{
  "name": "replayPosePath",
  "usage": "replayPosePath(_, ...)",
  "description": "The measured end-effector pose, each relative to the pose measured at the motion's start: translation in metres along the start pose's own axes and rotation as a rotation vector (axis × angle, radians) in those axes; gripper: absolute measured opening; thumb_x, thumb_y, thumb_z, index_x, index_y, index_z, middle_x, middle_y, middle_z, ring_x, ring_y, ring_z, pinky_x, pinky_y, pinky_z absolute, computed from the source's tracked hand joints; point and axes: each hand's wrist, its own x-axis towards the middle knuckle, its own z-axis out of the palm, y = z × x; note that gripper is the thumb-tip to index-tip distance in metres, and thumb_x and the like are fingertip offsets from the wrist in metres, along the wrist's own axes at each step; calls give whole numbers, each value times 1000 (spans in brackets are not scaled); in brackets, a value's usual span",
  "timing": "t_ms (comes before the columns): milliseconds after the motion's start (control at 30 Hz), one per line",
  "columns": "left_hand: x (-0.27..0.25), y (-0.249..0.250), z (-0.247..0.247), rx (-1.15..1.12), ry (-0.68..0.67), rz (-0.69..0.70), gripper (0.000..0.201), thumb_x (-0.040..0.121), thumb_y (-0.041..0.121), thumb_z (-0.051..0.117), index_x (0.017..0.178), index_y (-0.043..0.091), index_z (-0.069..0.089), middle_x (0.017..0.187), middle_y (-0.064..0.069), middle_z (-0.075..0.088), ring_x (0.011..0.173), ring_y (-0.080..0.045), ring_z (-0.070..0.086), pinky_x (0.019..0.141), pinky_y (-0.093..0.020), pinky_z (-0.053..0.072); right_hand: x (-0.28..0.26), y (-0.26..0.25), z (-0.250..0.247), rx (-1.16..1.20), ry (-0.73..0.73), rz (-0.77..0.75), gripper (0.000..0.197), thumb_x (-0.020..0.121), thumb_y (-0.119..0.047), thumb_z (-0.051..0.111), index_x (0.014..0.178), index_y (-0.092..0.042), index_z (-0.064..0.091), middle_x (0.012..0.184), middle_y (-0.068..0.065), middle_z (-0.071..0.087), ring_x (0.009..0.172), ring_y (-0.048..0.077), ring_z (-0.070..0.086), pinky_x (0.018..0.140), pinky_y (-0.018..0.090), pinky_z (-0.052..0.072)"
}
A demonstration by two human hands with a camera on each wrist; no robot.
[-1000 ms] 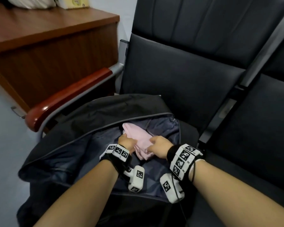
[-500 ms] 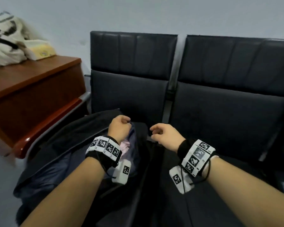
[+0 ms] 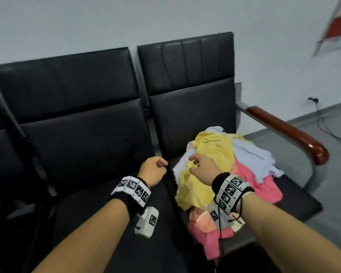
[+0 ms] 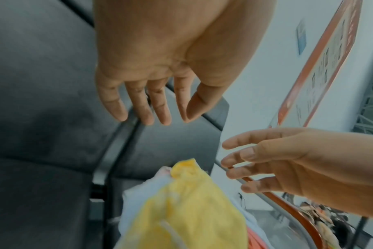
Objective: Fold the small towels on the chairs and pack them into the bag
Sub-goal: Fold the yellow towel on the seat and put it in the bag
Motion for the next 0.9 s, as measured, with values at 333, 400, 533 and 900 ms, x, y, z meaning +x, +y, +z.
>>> replayPosePath(333, 56, -17, 159, 131, -255, -164, 44, 79, 25, 74, 118, 26, 55, 98, 6, 58, 91, -19, 62, 73, -26, 46, 32, 157, -13, -21, 2, 246, 54, 84, -19, 61, 136, -28, 51, 131, 14, 46, 99, 28, 58, 79, 25, 43)
replayPosePath(400, 58, -23, 163, 176, -232, -184, 44, 77, 27, 74, 115, 29, 52, 91, 7, 60, 88, -20, 63, 69, -25, 43, 37, 163, -5, 15, 5, 230, 55, 83, -19, 62, 136, -29, 51, 124, 15, 53, 91, 25, 56, 74, 25, 41)
replayPosePath(533, 54, -21, 159, 269, -227, -212, 32, 73, 30, 72, 101, 29, 58, 81, 9, 62, 85, -20, 65, 67, -26, 46, 44, 166, -4, 76, 63, 191, 42, 82, -12, 63, 122, -23, 64, 115, 10, 64, 103, 27, 61, 80, 25, 43)
replayPosePath(900, -1, -30, 140, 446, -239, -182, 13, 78, 23, 67, 87, 32, 62, 98, 10, 70, 102, -18, 65, 103, -41, 41, 10, 124, -17, 362, 251, 71, 23, 84, -5, 61, 98, -19, 73, 69, -2, 63, 61, 19, 66, 62, 27, 51)
